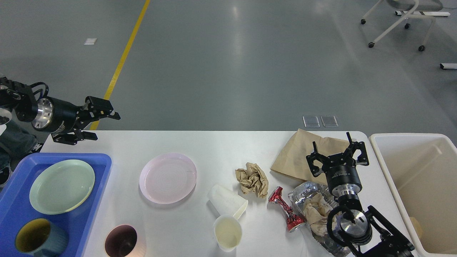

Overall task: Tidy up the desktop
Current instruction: 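Raise the left gripper up and away from the blue tray, then lower the left gripper onto the pink mug near the table edge and grasp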

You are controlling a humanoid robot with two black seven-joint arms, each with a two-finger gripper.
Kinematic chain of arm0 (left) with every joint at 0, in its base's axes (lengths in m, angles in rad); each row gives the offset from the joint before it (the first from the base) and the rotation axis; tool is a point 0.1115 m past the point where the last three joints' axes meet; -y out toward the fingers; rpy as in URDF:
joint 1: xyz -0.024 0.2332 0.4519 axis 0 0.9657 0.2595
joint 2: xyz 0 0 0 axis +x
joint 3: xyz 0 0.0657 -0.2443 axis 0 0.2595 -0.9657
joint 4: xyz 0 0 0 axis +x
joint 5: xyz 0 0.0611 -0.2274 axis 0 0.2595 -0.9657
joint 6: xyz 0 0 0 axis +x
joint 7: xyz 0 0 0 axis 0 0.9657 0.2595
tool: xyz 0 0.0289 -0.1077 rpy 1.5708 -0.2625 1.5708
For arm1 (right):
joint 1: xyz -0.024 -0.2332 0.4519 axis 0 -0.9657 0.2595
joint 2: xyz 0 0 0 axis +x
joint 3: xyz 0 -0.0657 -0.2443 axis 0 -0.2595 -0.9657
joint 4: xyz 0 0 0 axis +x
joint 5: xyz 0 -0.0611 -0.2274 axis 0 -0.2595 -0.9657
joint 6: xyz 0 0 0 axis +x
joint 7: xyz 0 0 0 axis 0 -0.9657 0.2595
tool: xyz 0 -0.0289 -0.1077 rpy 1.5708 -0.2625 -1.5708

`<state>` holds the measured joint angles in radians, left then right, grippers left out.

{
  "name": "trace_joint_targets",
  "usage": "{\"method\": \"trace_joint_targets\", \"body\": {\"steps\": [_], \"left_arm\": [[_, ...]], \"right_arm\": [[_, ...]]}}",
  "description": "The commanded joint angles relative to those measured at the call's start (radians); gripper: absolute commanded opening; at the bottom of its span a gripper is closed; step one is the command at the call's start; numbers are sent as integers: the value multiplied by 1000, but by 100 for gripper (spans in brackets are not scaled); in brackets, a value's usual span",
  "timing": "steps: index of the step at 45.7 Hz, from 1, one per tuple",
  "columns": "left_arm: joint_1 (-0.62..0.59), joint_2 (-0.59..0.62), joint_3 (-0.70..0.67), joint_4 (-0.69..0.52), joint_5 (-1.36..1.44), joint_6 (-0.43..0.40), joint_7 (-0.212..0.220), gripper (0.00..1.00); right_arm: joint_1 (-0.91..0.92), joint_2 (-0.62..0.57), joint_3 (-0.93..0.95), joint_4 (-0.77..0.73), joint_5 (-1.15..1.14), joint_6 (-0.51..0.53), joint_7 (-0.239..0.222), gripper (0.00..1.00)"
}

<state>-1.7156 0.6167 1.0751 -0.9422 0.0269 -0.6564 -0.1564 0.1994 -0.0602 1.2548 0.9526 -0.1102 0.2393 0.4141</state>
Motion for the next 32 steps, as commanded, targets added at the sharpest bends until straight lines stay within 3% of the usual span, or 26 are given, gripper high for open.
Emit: {"method": "trace_joint_targets", "body": {"steps": [1, 10, 18, 21, 27, 32], "left_arm": [[-248, -95, 204, -167, -1, 0, -5, 96], [-545, -297, 358, -394, -16, -22, -3, 96], [-786, -393, 411, -611, -122, -60, 5, 96], [-866, -431, 425, -684, -189, -81, 44, 96], [-1019, -540, 448, -819, -369, -88, 173, 96], [-1087, -604, 463, -822, -430, -153, 207, 96]], "right_arm": [[0, 0, 0, 0, 0, 0, 0, 100], [0, 0, 0, 0, 0, 0, 0, 100], [0, -1, 0, 0, 0, 0, 0, 100], [0, 0, 0, 0, 0, 0, 0, 100], [0, -1, 0, -2, 0, 0, 0, 100], [0, -1, 0, 0, 0, 0, 0, 100]]}}
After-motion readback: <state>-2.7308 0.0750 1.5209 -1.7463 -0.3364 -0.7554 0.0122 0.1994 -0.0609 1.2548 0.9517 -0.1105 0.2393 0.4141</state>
